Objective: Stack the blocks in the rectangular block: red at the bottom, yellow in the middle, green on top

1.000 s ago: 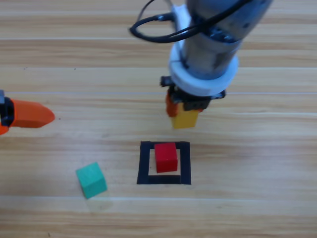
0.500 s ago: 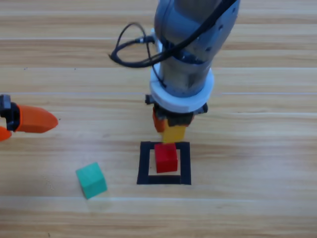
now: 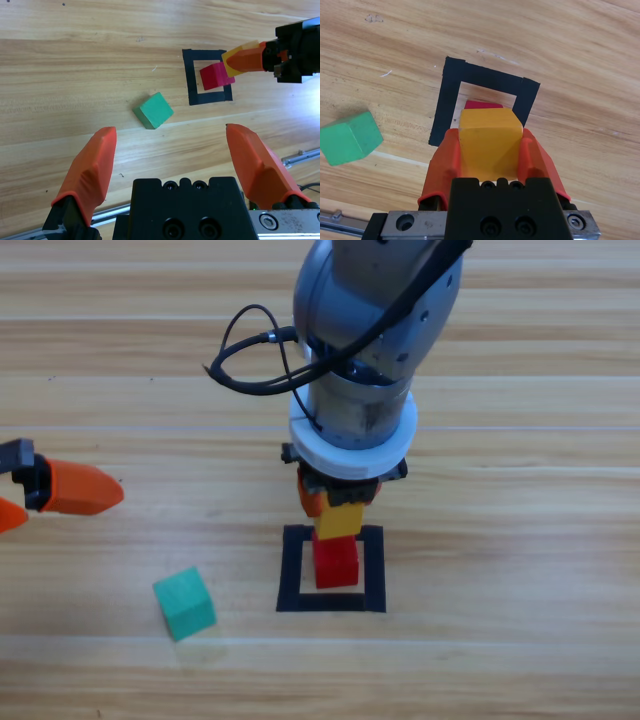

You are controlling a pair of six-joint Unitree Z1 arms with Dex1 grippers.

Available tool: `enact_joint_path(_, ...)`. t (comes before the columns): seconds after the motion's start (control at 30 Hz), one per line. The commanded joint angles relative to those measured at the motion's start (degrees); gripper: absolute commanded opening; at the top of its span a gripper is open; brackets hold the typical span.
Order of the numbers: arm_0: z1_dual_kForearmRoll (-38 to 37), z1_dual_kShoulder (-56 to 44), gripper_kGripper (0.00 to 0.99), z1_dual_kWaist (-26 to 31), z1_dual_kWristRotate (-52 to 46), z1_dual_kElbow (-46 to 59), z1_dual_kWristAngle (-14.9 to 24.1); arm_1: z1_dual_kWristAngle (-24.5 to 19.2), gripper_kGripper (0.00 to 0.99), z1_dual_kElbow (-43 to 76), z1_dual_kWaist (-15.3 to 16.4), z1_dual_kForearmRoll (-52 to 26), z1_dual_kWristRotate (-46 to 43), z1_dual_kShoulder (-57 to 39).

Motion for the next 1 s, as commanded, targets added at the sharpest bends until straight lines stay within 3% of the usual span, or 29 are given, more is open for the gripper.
enact_joint_path(0.03, 0.01, 1.71, 0.937, -0.57, -0.64, 0.98, -0.93, -0.37, 0.0, -0.56, 1.8, 0.7, 0.07, 4.29)
enact_joint_path(0.77, -0.43, 3.47, 0.937, -0.57, -0.72, 0.46, -1.37, -1.16, 0.0, -0.91, 1.8, 0.79, 0.16, 5.25)
enact_joint_path(0.8, -0.43, 3.47, 0.937, -0.57, -0.72, 0.46, -1.37, -1.16, 0.058, -1.0, 1.8, 0.79, 0.07, 5.25)
enact_joint_path(0.83, -0.43, 3.47, 0.937, -0.57, -0.72, 0.37, -1.37, -1.51, 0.284, -1.0, 1.8, 0.96, 0.16, 5.25)
enact_joint_path(0.87, -0.43, 3.47, 0.937, -0.57, -0.72, 0.37, -1.37, -1.95, 0.649, -1.53, 1.8, 1.67, 0.43, 5.34)
enact_joint_path(0.9, -0.43, 3.56, 0.937, -0.57, -0.72, 0.37, -1.37, -2.21, 0.936, -1.96, 1.8, 2.11, 0.51, 5.34)
enact_joint_path(0.93, -0.43, 3.56, 0.937, -0.57, -0.64, 0.37, -1.37, -2.3, 0.99, -2.14, 1.8, 2.19, 0.51, 5.34)
enact_joint_path(1.0, -0.43, 3.82, 0.937, -0.57, -0.72, 0.19, -1.37, -2.3, 0.99, -2.32, 1.8, 2.28, 0.51, 5.16)
